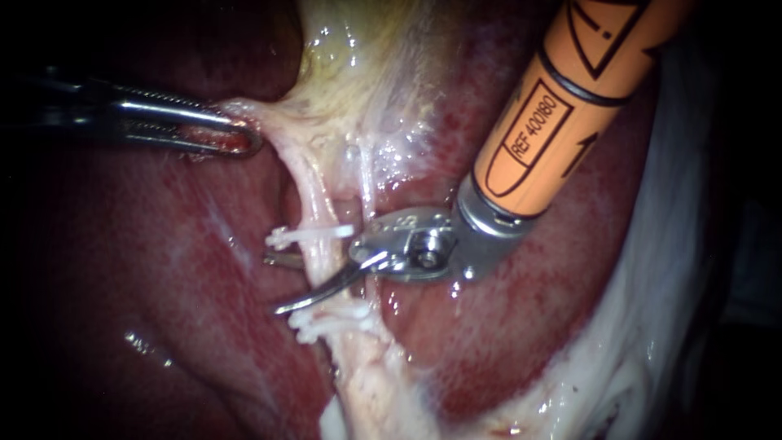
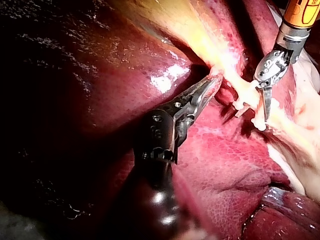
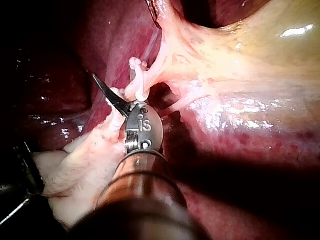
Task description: Go to the cutting position left tube
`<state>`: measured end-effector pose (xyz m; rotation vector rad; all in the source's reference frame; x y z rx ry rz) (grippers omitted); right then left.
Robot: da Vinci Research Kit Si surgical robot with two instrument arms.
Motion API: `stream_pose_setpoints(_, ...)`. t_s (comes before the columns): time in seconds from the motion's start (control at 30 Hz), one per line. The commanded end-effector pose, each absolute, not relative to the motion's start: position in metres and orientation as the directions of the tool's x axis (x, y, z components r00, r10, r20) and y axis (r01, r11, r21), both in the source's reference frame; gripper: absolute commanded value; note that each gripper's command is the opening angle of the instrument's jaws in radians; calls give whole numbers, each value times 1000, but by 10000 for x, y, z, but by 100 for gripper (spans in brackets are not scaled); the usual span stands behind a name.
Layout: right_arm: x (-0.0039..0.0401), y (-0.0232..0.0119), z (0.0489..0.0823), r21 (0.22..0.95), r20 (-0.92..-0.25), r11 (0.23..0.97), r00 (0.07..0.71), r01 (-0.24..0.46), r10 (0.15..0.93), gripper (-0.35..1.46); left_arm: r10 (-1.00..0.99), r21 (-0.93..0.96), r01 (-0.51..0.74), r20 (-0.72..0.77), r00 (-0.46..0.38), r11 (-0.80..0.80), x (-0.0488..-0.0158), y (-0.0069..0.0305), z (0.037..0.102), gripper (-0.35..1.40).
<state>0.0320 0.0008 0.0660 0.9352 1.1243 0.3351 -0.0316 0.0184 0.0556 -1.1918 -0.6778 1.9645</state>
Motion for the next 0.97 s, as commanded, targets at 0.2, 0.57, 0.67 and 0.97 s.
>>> stream_pose_setpoints(0.2, 325, 7, 650, 783, -615, 582, 415, 219, 671, 132, 801, -740, -313, -515, -305, -595, -317, 184, 556, -35)
stream_pose_setpoints(0.57, 327, 5, 622, 787, -614, 569, 394, 239, 684, 132, 801, -740, -313, -515, -305, -596, -317, 184, 556, -35)
stream_pose_setpoints(0.67, 327, 6, 623, 787, -614, 569, 394, 240, 684, 132, 801, -740, -313, -516, -305, -596, -317, 184, 556, -35)
stream_pose_setpoints(0.97, 326, 6, 624, 787, -614, 569, 394, 240, 683, 132, 801, -740, -313, -515, -305, -595, -318, 185, 557, -35)
